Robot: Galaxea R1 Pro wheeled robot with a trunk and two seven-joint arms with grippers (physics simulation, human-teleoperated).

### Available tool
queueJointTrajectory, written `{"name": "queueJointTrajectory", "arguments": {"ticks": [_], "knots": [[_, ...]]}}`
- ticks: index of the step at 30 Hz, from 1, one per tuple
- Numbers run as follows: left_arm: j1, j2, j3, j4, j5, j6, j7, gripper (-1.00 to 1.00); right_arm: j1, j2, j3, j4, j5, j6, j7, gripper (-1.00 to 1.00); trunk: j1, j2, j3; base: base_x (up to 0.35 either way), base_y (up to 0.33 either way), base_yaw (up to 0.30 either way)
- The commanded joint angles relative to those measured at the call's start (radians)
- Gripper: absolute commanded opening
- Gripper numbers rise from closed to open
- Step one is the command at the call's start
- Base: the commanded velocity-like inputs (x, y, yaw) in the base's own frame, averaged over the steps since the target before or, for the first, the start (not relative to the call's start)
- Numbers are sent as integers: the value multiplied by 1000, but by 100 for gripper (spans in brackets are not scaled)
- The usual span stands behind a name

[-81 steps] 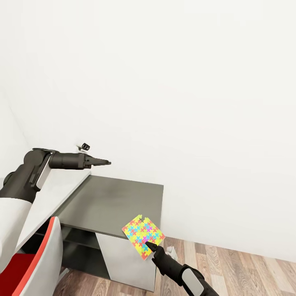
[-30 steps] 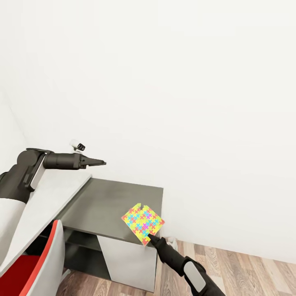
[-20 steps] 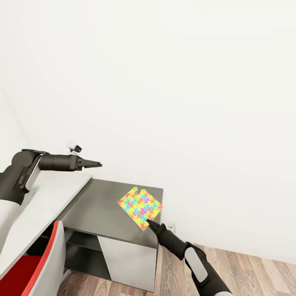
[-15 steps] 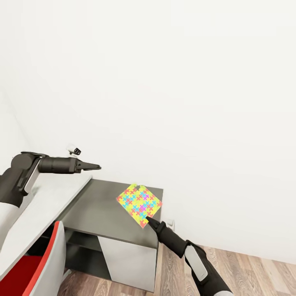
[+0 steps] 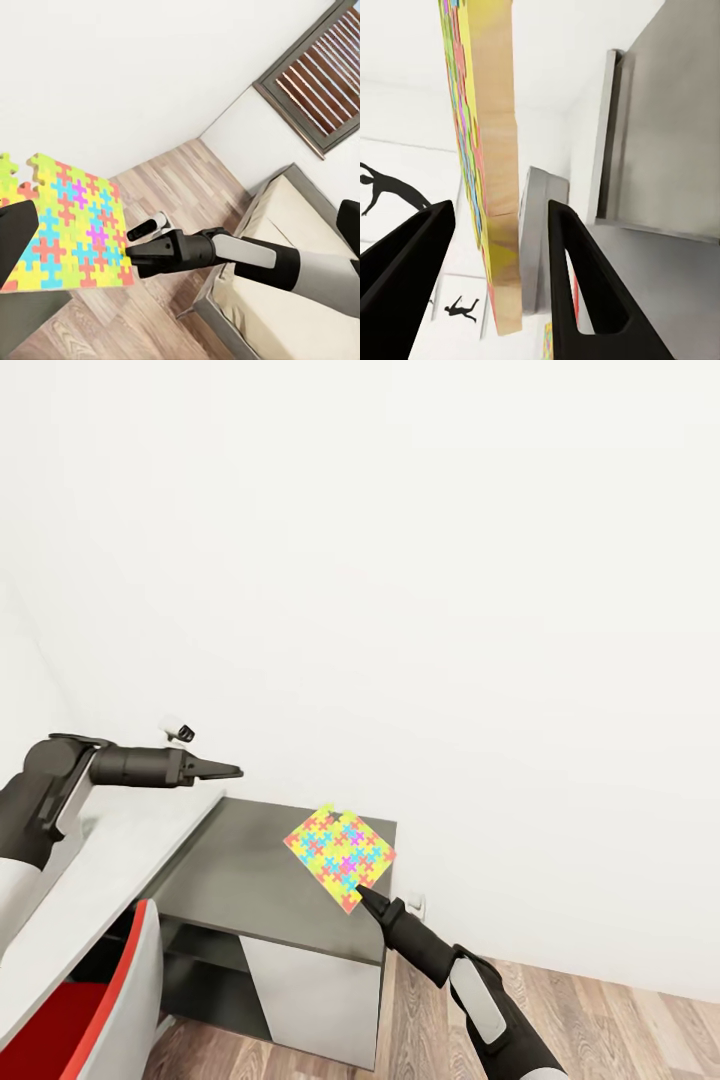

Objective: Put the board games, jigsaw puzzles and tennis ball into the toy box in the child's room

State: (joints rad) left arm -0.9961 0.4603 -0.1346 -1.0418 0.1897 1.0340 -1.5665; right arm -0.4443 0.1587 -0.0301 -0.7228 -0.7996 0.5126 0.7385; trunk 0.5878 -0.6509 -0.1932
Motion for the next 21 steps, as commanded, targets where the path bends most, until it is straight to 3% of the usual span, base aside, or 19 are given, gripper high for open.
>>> {"name": "queueJointTrajectory", "arguments": {"ticks": [1,15,21], "knots": [[-1,3,-3,0,1,11,-4,100,-1,1,-4,0,-4,7,-2,-100,-4,6,2,0,0,0],[0,3,-3,0,1,11,-4,100,-1,1,3,-2,8,4,-23,-100,-57,104,45,0,0,0],[0,4,-3,0,0,11,-4,100,-2,-23,5,-7,5,15,-122,-100,-80,146,64,0,0,0]]}}
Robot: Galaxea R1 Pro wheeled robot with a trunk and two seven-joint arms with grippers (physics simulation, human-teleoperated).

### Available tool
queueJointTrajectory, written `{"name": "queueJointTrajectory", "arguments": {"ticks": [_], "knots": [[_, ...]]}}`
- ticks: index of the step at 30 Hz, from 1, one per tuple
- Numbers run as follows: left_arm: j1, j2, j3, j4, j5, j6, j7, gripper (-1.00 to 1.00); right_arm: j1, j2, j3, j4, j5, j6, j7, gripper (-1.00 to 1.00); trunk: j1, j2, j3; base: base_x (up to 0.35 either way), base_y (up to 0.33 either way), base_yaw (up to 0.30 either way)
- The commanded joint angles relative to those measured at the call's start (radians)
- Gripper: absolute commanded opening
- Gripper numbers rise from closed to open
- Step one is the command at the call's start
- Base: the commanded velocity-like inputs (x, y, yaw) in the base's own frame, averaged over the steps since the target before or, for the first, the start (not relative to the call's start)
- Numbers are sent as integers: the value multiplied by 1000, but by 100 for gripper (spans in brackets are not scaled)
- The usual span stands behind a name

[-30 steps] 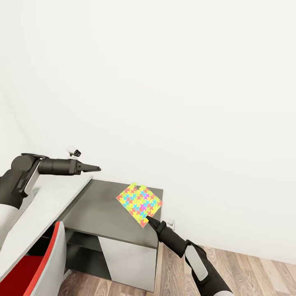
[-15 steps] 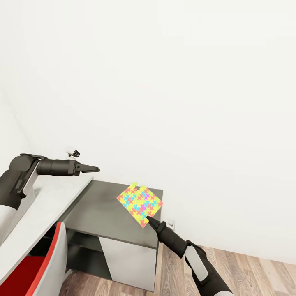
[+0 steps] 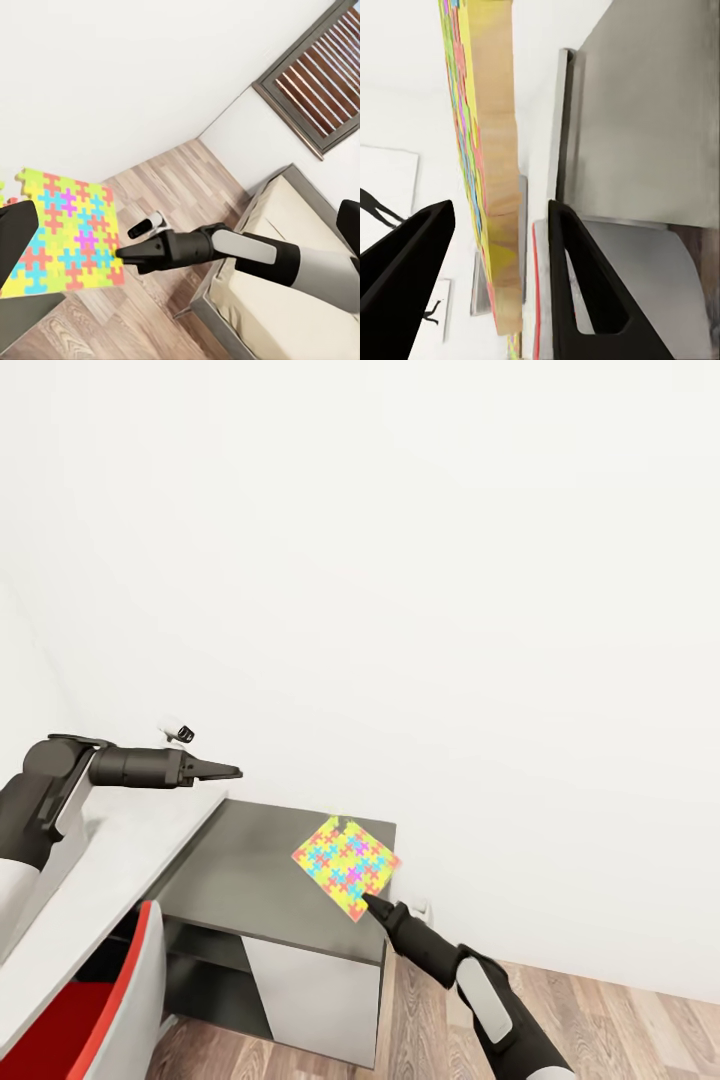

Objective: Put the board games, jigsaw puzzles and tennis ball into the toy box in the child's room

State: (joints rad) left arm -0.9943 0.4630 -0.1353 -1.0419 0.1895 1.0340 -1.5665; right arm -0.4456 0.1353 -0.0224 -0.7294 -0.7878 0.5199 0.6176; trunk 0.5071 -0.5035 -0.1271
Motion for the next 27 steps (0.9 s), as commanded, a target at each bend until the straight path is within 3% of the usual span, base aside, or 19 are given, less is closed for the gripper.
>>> {"name": "queueJointTrajectory", "arguments": {"ticks": [1,15,27], "knots": [[-1,1,-3,0,0,11,-4,100,-1,-3,-2,0,-9,10,-10,-100,-3,5,1,0,0,0],[0,8,-3,0,0,11,-4,100,0,-8,-5,-1,-5,0,39,-100,-57,103,45,0,0,0],[2,8,-3,0,0,10,-4,100,0,-8,-4,1,-4,-1,36,-100,-57,103,45,0,0,0]]}}
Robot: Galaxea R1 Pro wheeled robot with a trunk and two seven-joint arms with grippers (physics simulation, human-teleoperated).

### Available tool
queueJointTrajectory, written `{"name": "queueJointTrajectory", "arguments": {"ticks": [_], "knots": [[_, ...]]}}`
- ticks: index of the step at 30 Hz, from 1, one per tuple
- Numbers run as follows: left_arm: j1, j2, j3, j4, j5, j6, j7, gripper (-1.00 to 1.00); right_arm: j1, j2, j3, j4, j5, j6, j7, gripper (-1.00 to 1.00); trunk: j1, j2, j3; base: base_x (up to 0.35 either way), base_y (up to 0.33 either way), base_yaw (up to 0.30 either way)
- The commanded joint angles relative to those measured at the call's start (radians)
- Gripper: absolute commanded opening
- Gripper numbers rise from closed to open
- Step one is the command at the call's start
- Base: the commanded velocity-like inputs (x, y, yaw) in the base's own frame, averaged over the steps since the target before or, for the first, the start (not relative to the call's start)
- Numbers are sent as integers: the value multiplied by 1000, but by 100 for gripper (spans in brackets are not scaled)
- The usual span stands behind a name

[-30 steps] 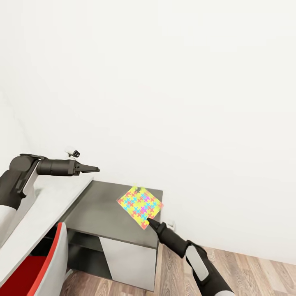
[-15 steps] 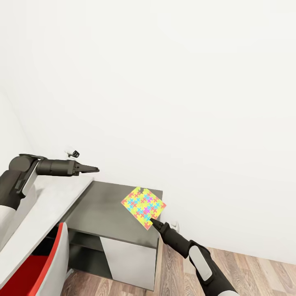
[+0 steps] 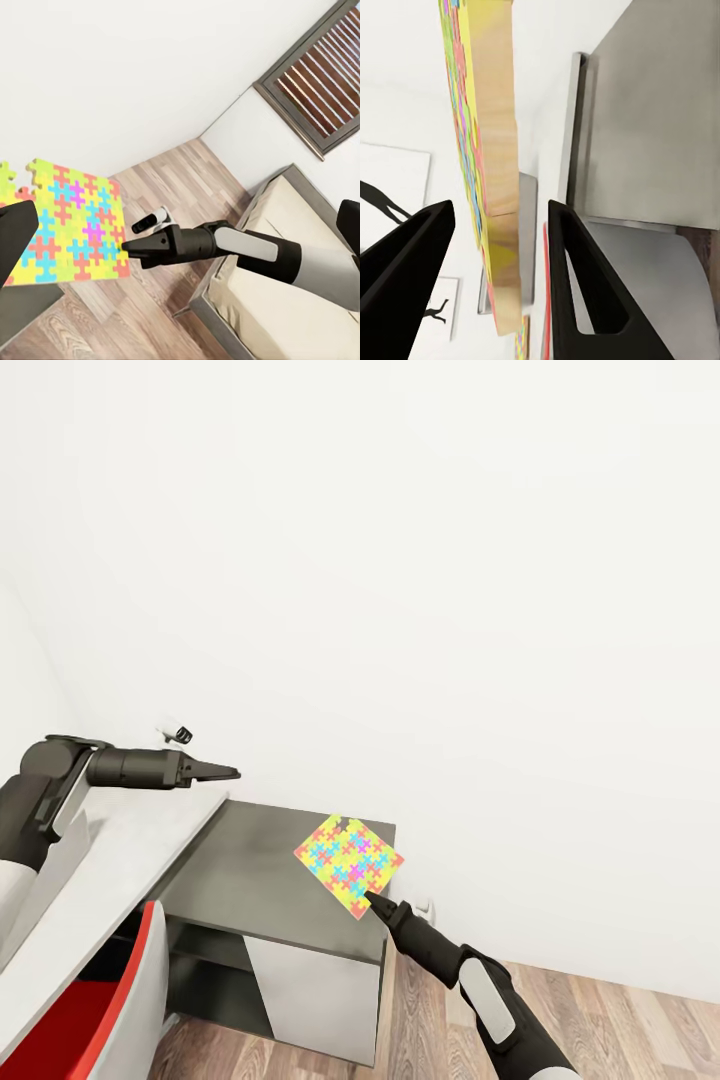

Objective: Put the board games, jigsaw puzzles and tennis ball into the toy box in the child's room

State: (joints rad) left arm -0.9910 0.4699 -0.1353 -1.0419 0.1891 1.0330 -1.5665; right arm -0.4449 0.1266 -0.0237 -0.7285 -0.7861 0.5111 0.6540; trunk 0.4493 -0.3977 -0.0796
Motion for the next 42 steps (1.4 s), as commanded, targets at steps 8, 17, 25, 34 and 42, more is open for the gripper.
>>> {"name": "queueJointTrajectory", "arguments": {"ticks": [8,17,25,34,42], "knots": [[6,1,-3,0,0,10,-4,100,-1,1,-4,-1,-6,7,-2,-100,1,-2,3,0,0,162],[8,2,-3,0,0,11,-4,100,-1,1,-1,-2,-5,6,-4,-100,1,-2,5,0,0,66],[8,3,-3,0,0,10,-4,100,-1,1,-1,-3,-5,6,-7,-100,1,-2,5,0,0,0],[8,26,-1,0,3,11,-4,100,-1,1,7,-125,-4,46,-22,-100,1,-2,5,0,0,0],[8,39,0,0,7,12,-4,100,0,2,-2,-265,10,213,-314,-100,1,-2,5,0,0,0]]}}
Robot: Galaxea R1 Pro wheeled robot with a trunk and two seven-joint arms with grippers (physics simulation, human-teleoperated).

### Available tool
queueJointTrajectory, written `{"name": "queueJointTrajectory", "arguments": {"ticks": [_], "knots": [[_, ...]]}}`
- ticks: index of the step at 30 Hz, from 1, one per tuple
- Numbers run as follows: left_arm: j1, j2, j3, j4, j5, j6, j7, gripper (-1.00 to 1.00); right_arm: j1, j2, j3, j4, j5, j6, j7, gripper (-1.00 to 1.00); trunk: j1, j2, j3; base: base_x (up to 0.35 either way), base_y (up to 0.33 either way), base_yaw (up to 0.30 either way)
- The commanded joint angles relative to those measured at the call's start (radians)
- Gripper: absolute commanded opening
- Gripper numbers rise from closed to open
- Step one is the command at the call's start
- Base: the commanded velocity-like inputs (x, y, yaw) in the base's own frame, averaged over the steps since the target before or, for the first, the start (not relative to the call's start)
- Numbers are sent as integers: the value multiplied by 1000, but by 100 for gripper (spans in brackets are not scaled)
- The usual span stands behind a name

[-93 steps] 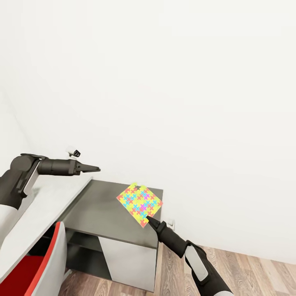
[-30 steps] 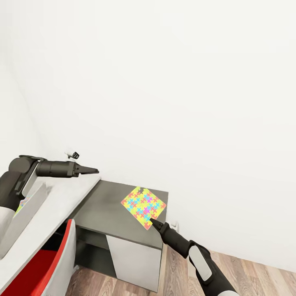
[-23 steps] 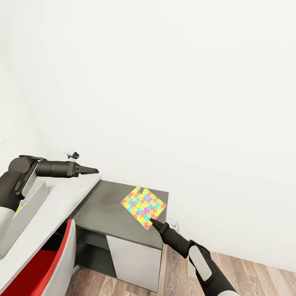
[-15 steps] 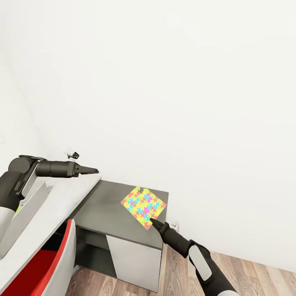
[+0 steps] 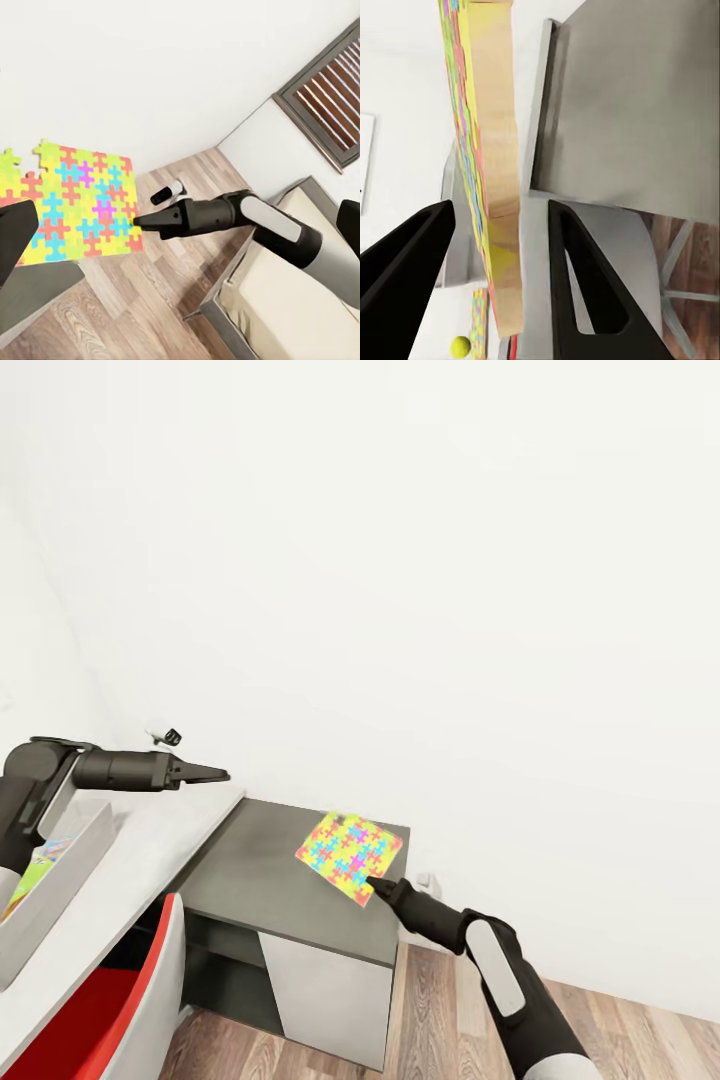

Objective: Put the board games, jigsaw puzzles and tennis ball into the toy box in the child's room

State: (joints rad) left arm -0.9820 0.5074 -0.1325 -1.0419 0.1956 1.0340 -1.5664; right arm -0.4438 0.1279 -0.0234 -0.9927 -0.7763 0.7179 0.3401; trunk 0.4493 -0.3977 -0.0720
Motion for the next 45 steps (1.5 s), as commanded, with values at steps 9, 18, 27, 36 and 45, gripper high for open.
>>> {"name": "queueJointTrajectory", "arguments": {"ticks": [9,18,27,36,45], "knots": [[-1,2,-4,0,0,11,-4,100,-1,0,-2,-96,0,19,25,-100,1,-2,-2,0,0,0],[-1,16,-4,0,-2,11,-4,100,-1,1,0,-107,0,19,27,-100,1,-2,-2,0,0,7],[-1,34,-4,0,1,11,-4,100,-1,1,5,-107,0,18,27,-100,1,-2,3,-122,0,223],[-1,36,-4,0,1,11,-4,100,-1,1,6,-107,0,16,29,-100,1,-2,5,-29,0,129],[-1,49,-4,0,2,11,-4,100,-1,0,7,-124,0,17,30,-100,1,-2,5,0,0,3]]}}
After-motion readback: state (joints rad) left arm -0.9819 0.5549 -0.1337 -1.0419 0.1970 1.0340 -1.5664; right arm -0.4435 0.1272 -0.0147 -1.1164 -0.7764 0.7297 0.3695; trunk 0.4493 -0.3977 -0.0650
